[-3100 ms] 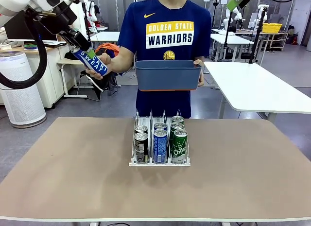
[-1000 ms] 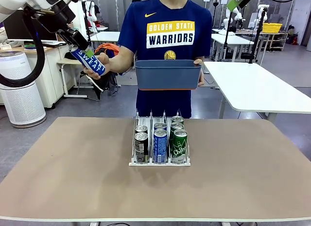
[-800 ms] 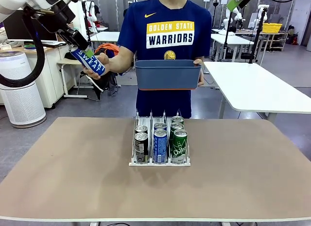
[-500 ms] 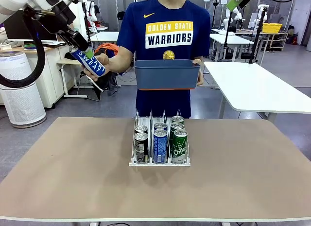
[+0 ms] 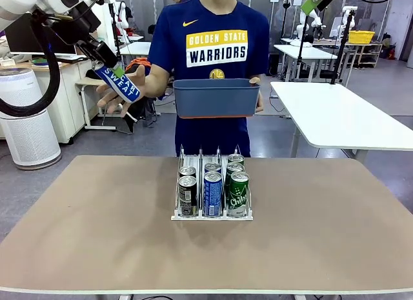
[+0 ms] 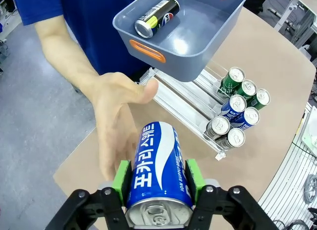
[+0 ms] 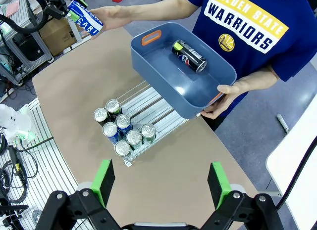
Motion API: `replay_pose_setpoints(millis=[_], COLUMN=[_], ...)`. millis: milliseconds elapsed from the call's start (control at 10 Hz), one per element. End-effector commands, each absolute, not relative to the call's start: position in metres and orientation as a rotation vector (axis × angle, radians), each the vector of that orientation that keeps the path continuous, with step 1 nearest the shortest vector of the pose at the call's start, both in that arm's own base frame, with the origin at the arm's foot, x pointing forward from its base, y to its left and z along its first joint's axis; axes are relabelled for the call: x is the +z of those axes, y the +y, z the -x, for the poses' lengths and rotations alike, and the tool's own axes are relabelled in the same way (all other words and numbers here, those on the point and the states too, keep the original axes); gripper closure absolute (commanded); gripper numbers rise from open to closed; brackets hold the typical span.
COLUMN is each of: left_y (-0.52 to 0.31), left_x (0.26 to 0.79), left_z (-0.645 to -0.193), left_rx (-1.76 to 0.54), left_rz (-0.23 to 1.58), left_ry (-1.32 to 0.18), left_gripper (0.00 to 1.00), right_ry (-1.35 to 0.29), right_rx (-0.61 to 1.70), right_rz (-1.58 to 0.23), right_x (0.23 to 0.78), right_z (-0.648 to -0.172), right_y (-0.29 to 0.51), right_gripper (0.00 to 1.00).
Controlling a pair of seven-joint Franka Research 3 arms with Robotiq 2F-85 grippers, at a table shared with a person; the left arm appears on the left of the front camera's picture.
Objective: Fill the beverage cans into the dispenser.
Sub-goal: Place the picked Ionic drink in the line of the Automatic Can Dispenser with the same cans.
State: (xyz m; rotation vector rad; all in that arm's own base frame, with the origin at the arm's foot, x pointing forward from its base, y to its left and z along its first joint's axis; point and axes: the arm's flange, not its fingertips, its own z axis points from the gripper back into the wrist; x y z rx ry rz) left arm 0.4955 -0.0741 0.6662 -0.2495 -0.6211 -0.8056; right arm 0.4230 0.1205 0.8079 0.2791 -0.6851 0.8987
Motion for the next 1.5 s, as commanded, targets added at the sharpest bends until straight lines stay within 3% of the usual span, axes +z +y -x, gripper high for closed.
replay_pose_setpoints(millis=[0, 500, 1200, 1400], left_y=[-0.078, -0.1, -0.157, -0.147], left_x=[0.668, 0.673, 0.674, 0.672], left_z=[-0.494, -0.47, -0.441, -0.456], left_rx=[-0.891, -1.076, -1.15, -1.124], left_rz=[0.283, 0.305, 0.298, 0.282], left_ry=[-0.616, -0.601, -0.566, -0.564], left_gripper=[0.43, 0.43, 0.43, 0.43], right_ry=[-0.685, -0.685, -0.685, -0.685], right_rx=[0.9, 0.9, 0.9, 0.9], right_rz=[-0.281, -0.281, -0.281, -0.281], right_x=[0.808, 0.808, 0.808, 0.808], right_z=[-0.423, -0.423, -0.423, -0.423], right_y=[0.12, 0.12, 0.12, 0.12], right_gripper=[0.0, 0.0, 0.0, 0.0])
